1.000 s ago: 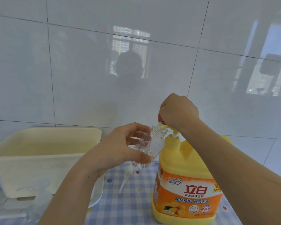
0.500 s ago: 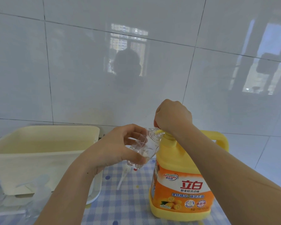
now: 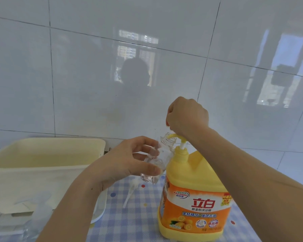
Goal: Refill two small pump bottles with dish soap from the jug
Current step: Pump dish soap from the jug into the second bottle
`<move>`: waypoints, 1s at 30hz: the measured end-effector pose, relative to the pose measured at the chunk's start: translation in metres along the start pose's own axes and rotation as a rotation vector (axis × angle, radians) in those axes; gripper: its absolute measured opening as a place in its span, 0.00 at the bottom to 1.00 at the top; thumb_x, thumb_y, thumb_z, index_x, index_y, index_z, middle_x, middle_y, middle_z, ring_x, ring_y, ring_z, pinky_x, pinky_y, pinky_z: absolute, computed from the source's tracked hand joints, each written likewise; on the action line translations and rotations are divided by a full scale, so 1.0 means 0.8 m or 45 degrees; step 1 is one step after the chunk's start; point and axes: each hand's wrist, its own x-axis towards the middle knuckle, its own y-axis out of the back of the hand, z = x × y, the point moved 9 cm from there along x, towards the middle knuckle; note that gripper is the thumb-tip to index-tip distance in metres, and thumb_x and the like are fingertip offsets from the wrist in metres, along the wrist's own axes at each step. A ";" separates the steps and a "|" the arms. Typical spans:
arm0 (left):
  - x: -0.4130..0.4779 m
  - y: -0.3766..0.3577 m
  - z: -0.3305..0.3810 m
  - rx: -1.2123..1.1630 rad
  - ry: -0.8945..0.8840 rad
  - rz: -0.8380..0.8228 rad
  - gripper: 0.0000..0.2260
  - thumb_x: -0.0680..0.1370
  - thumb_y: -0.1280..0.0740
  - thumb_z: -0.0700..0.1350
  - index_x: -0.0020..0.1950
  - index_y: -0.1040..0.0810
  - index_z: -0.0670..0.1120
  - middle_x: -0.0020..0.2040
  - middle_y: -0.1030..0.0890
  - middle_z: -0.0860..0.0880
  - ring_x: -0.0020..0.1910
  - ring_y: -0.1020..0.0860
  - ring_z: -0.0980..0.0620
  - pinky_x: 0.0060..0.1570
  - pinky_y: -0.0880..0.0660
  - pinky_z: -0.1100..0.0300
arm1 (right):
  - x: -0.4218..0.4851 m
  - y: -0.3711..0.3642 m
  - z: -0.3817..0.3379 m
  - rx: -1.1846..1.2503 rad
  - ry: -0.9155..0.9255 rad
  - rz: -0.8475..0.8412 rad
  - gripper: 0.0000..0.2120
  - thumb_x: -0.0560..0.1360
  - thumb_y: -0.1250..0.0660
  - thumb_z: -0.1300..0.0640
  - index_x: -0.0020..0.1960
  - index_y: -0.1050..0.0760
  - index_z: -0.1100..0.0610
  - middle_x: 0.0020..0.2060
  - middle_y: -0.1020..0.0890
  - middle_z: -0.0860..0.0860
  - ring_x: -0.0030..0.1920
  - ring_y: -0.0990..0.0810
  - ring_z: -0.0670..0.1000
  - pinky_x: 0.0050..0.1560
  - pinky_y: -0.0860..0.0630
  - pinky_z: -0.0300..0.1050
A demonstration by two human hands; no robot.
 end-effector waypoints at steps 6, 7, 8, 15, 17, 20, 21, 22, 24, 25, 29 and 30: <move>-0.002 0.000 -0.009 0.077 0.034 -0.027 0.28 0.60 0.21 0.40 0.54 0.22 0.61 0.56 0.19 0.59 0.56 0.19 0.55 0.54 0.19 0.52 | 0.000 -0.005 0.001 -0.010 -0.007 -0.034 0.13 0.67 0.40 0.66 0.43 0.19 0.55 0.37 0.17 0.51 0.39 0.18 0.53 0.40 0.24 0.43; -0.002 0.000 -0.010 0.071 0.038 -0.035 0.28 0.60 0.22 0.39 0.54 0.22 0.61 0.56 0.18 0.58 0.55 0.19 0.54 0.53 0.19 0.52 | 0.000 -0.005 0.001 -0.008 -0.007 -0.037 0.13 0.67 0.40 0.66 0.43 0.19 0.56 0.37 0.17 0.51 0.39 0.18 0.53 0.41 0.23 0.43; -0.001 0.000 -0.010 0.063 0.038 -0.039 0.28 0.60 0.22 0.38 0.53 0.22 0.60 0.55 0.18 0.58 0.54 0.18 0.54 0.52 0.18 0.52 | -0.001 -0.006 0.001 -0.009 -0.005 -0.039 0.13 0.67 0.40 0.66 0.43 0.19 0.56 0.37 0.17 0.51 0.39 0.18 0.53 0.41 0.23 0.44; 0.000 0.001 -0.011 0.083 0.036 -0.027 0.27 0.64 0.22 0.33 0.54 0.21 0.58 0.52 0.17 0.57 0.50 0.17 0.56 0.50 0.18 0.55 | 0.000 -0.010 0.001 -0.051 0.016 -0.034 0.12 0.68 0.39 0.65 0.44 0.19 0.55 0.38 0.18 0.51 0.39 0.19 0.54 0.39 0.25 0.42; 0.001 0.001 -0.013 0.102 0.045 -0.024 0.27 0.63 0.22 0.33 0.54 0.21 0.57 0.51 0.16 0.56 0.50 0.17 0.55 0.51 0.18 0.52 | -0.002 -0.016 0.002 -0.051 0.014 -0.057 0.12 0.68 0.39 0.65 0.45 0.19 0.54 0.38 0.18 0.52 0.40 0.20 0.54 0.39 0.26 0.42; 0.001 0.003 -0.015 0.189 0.060 -0.010 0.28 0.59 0.21 0.38 0.54 0.21 0.58 0.51 0.17 0.57 0.52 0.18 0.54 0.55 0.20 0.50 | -0.008 -0.028 0.003 -0.058 0.018 -0.109 0.12 0.69 0.39 0.65 0.46 0.19 0.55 0.40 0.19 0.52 0.38 0.22 0.54 0.37 0.29 0.42; 0.001 0.003 -0.016 0.216 0.069 -0.006 0.28 0.59 0.20 0.38 0.54 0.22 0.58 0.51 0.17 0.57 0.53 0.19 0.53 0.56 0.20 0.50 | -0.010 -0.032 0.004 -0.060 0.015 -0.127 0.13 0.70 0.39 0.65 0.46 0.19 0.55 0.40 0.19 0.52 0.37 0.24 0.54 0.37 0.30 0.42; 0.001 0.003 -0.017 0.238 0.078 -0.005 0.28 0.60 0.20 0.37 0.55 0.22 0.57 0.52 0.18 0.57 0.54 0.19 0.53 0.56 0.21 0.50 | -0.012 -0.036 0.005 -0.063 0.012 -0.143 0.13 0.70 0.39 0.65 0.46 0.19 0.55 0.40 0.20 0.52 0.37 0.25 0.54 0.37 0.30 0.43; 0.001 0.004 -0.018 0.260 0.083 -0.007 0.28 0.62 0.21 0.36 0.55 0.23 0.58 0.53 0.19 0.57 0.55 0.20 0.54 0.56 0.21 0.51 | -0.013 -0.040 0.005 -0.067 0.007 -0.165 0.13 0.70 0.40 0.65 0.46 0.19 0.55 0.40 0.20 0.52 0.36 0.26 0.54 0.37 0.30 0.43; 0.001 0.004 -0.019 0.263 0.083 -0.009 0.28 0.62 0.21 0.36 0.55 0.23 0.58 0.53 0.19 0.57 0.54 0.20 0.55 0.56 0.20 0.51 | -0.013 -0.041 0.005 -0.065 0.004 -0.173 0.13 0.70 0.40 0.65 0.47 0.19 0.55 0.40 0.20 0.52 0.36 0.26 0.54 0.37 0.29 0.43; 0.001 0.002 -0.019 0.264 0.090 -0.023 0.28 0.62 0.21 0.36 0.56 0.22 0.58 0.53 0.18 0.57 0.54 0.19 0.55 0.56 0.20 0.51 | -0.015 -0.041 0.007 -0.045 -0.008 -0.189 0.13 0.70 0.40 0.65 0.47 0.19 0.55 0.40 0.21 0.52 0.32 0.28 0.51 0.36 0.30 0.43; 0.001 0.002 -0.020 0.264 0.090 -0.025 0.28 0.61 0.21 0.36 0.56 0.22 0.58 0.53 0.18 0.57 0.54 0.19 0.55 0.56 0.20 0.51 | -0.015 -0.041 0.007 -0.043 -0.009 -0.189 0.13 0.70 0.40 0.65 0.47 0.19 0.55 0.41 0.21 0.52 0.32 0.29 0.51 0.36 0.30 0.43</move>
